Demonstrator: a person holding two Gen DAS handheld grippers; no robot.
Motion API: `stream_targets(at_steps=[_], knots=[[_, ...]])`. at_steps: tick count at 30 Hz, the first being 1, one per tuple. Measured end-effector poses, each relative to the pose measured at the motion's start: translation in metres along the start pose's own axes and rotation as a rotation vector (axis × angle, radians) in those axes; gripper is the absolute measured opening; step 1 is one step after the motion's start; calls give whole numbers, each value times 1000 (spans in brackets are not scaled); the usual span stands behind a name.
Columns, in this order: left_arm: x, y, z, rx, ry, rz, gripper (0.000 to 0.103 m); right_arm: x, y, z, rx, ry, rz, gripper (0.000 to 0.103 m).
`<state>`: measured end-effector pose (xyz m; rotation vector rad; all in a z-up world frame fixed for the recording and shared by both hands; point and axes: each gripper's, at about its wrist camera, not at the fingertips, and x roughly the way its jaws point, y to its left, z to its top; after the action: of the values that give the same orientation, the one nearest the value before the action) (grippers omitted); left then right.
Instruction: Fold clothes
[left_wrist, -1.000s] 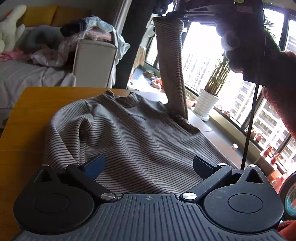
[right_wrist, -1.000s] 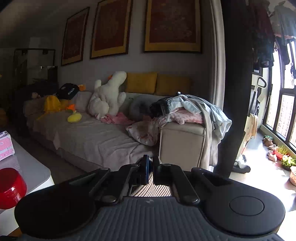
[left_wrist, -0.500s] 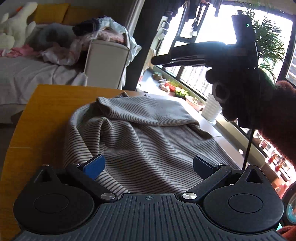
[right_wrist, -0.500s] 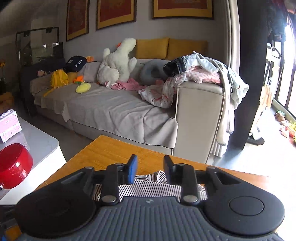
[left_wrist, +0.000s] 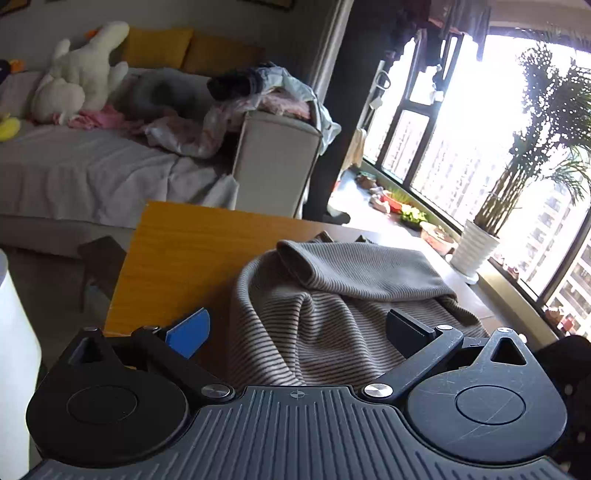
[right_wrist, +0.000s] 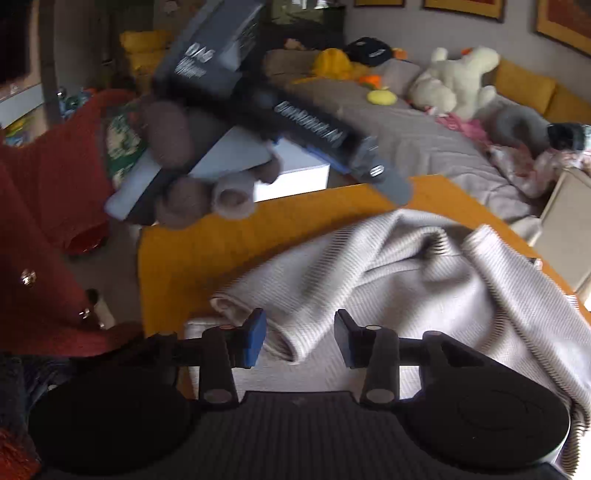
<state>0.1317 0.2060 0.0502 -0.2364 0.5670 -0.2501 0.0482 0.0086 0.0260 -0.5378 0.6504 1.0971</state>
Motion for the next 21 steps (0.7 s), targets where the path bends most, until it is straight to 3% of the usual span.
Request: stream_targets(at_steps=[3, 4, 5, 7, 10, 13, 16, 19, 21], knots=[[-8, 7, 5, -24, -24, 32, 103, 27, 16, -2, -95, 37, -75, 46], [-11, 9, 6, -32, -31, 44, 103, 29, 15, 2, -104, 26, -100, 36], [-13, 11, 6, -40, -37, 58, 103, 30, 13, 6, -111, 12, -123, 10], [-18, 17, 5, -57, -45, 82, 103, 23, -5, 23, -101, -49, -238, 10], [-21, 23, 3, -87, -50, 82, 103, -10, -58, 57, 49, -177, -375, 9], [-19, 19, 1, -83, -40, 50, 103, -52, -113, 90, 186, -327, -469, 9], [-4, 5, -2, -53, -5, 5, 103, -86, -151, 113, 232, -459, -541, 9], [13, -15, -8, -18, 37, -35, 103, -99, -187, 126, 271, -506, -582, 9], [21, -24, -11, 1, 58, -50, 103, -106, -206, 120, 296, -512, -607, 3]])
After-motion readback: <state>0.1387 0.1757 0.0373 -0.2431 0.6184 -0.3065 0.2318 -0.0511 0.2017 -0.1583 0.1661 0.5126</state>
